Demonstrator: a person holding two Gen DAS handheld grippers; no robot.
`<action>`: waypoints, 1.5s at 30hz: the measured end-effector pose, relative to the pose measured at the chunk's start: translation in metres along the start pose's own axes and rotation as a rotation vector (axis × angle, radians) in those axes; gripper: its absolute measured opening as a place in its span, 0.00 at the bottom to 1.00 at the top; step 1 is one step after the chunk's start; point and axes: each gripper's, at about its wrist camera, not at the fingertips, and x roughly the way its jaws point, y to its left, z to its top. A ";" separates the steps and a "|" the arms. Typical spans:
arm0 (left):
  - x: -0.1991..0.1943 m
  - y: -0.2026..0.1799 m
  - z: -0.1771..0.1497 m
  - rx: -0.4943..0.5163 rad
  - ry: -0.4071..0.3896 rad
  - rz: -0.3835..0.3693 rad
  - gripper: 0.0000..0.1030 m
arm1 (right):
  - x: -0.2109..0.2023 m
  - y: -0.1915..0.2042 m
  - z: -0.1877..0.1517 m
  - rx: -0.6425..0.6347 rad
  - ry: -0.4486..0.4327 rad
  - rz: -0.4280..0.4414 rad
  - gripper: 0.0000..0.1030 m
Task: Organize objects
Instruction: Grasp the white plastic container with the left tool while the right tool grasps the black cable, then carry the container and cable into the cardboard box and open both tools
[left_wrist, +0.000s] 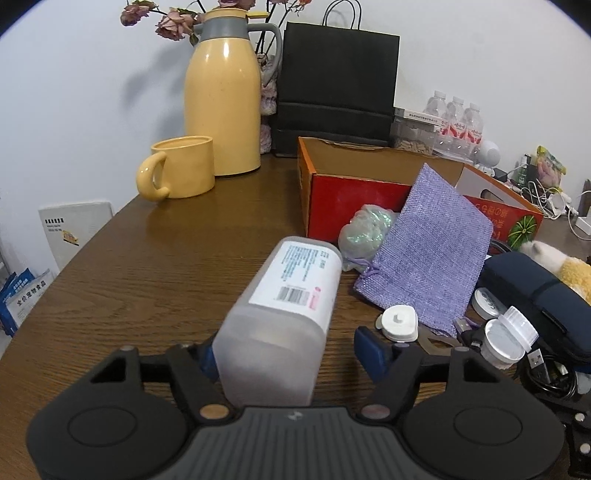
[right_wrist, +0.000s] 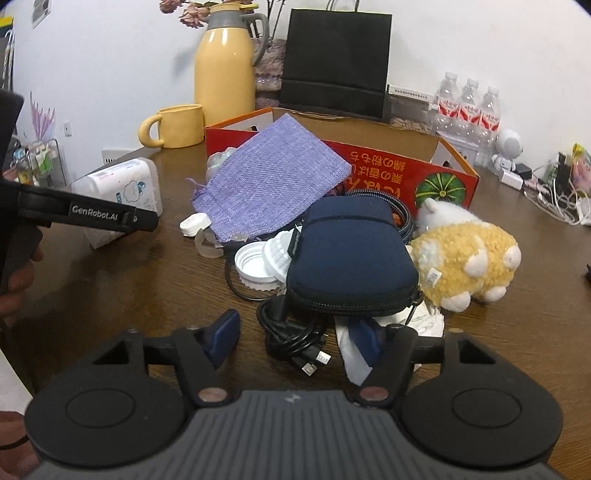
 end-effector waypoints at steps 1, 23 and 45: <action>0.000 0.000 0.000 -0.003 -0.002 -0.002 0.67 | -0.002 0.001 0.000 -0.005 -0.004 -0.003 0.67; -0.034 -0.003 -0.017 -0.028 -0.028 -0.036 0.42 | -0.009 0.006 -0.002 -0.005 -0.033 0.088 0.37; -0.099 -0.054 0.003 0.038 -0.127 -0.069 0.42 | -0.070 -0.024 0.005 0.069 -0.214 0.139 0.37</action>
